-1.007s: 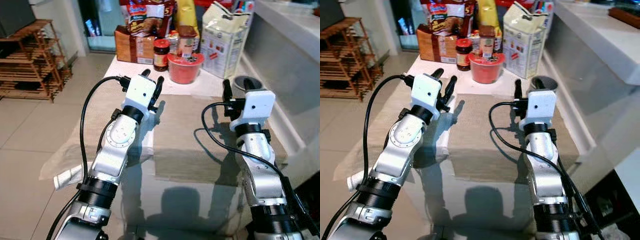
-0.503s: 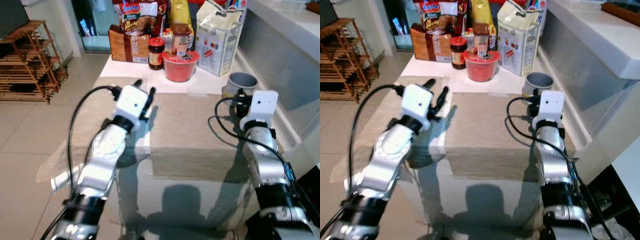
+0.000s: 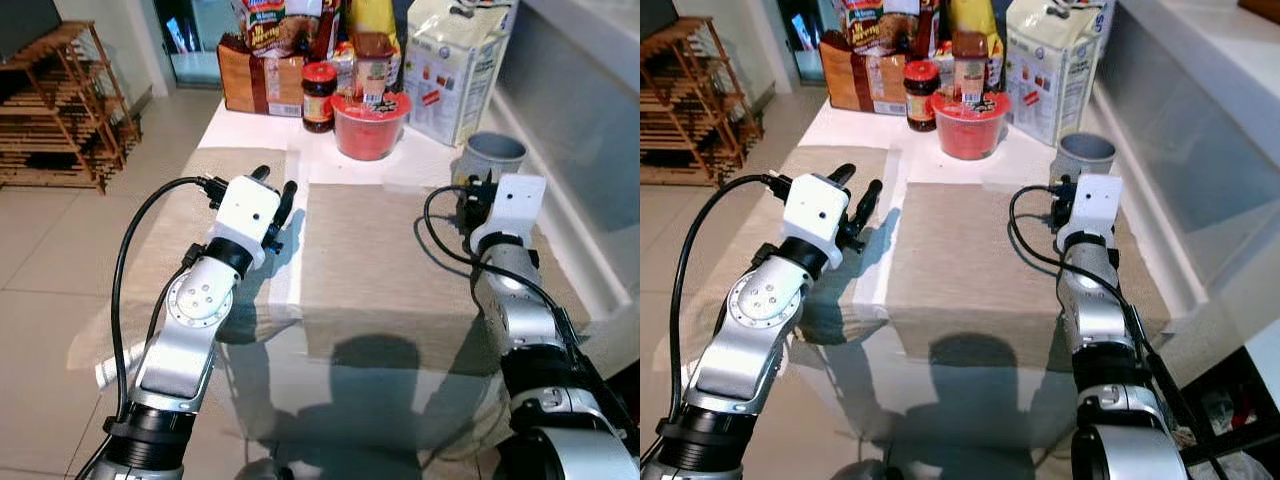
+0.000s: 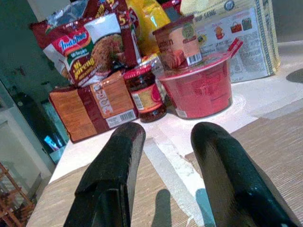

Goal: Setting the table

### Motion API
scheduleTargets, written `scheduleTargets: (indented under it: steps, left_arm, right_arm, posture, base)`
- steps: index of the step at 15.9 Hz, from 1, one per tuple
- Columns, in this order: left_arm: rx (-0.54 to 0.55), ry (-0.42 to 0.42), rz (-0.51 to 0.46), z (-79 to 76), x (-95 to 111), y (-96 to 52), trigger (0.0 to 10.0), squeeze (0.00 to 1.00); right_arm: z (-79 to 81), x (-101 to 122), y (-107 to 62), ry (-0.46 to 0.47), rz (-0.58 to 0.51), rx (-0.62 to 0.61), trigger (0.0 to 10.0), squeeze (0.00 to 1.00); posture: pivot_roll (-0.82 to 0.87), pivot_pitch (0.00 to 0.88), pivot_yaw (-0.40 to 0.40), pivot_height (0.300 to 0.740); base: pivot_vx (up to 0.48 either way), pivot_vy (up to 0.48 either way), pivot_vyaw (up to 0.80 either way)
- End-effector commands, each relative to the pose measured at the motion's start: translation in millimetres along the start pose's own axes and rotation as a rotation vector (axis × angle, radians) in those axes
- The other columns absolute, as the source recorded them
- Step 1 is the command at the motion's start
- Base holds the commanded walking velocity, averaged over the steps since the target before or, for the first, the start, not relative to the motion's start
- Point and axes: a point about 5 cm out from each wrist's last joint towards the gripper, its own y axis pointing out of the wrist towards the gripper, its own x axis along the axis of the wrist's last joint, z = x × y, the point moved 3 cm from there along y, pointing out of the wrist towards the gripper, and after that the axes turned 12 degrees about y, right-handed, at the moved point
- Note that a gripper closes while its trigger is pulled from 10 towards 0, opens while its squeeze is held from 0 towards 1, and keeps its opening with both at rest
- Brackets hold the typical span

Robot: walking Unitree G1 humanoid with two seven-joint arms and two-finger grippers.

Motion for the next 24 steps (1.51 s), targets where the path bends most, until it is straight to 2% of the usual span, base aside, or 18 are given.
scheduleTargets:
  steps: [1,2,3,4,13,16,21,24]
  left_arm:
    - [-0.002,0.010,0.004,1.8,0.9,-2.3,10.0,0.00]
    - [-0.003,0.009,0.006,1.9,1.3,-2.2,10.0,0.00]
    - [-0.004,0.007,0.008,1.8,1.8,-1.9,10.0,0.00]
    - [-0.004,0.006,0.008,1.4,2.2,-1.5,10.0,0.00]
    - [-0.024,-0.010,-0.014,-5.6,8.1,8.6,10.0,0.00]
    - [-0.045,-0.032,-0.029,-11.3,10.9,13.3,10.0,0.00]
    - [-0.014,-0.124,0.078,-15.0,-12.0,14.7,10.0,0.00]
    - [-0.021,-0.172,0.107,-22.2,-22.7,16.4,10.0,0.00]
  right_arm:
    - [1.7,3.1,2.3,0.020,-0.009,-0.010,10.0,0.00]
    - [2.7,2.8,2.3,0.022,-0.010,-0.008,10.0,0.00]
    - [2.8,3.0,2.5,0.029,-0.020,-0.013,8.2,0.00]
    - [3.9,2.9,2.5,0.040,-0.019,-0.004,0.0,0.00]
    - [4.4,4.3,-0.2,0.052,-0.024,0.010,0.0,0.00]
    - [-1.2,1.7,-3.5,0.054,-0.011,0.024,0.0,0.00]
    - [4.7,-0.3,-12.9,0.010,-0.018,0.074,0.0,0.00]
    - [21.1,21.1,-27.5,-0.030,-0.147,0.170,0.0,0.00]
  posture:
    - [0.18,0.000,0.014,0.740]
    - [0.18,0.000,0.014,0.740]
    - [0.18,0.000,0.014,0.740]
    - [0.17,0.000,0.013,0.740]
    - [0.13,0.000,0.025,0.740]
    - [0.12,0.000,0.027,0.740]
    - [0.10,0.000,0.026,0.740]
    - [0.08,0.000,0.007,0.740]
  base:
    - [0.000,0.000,0.00]
    - [0.000,0.000,0.00]
    - [0.000,0.000,0.00]
    - [0.000,0.000,0.00]
    - [0.000,0.000,0.00]
    - [0.000,0.000,0.00]
    - [0.000,0.000,0.00]
    - [0.000,0.000,0.00]
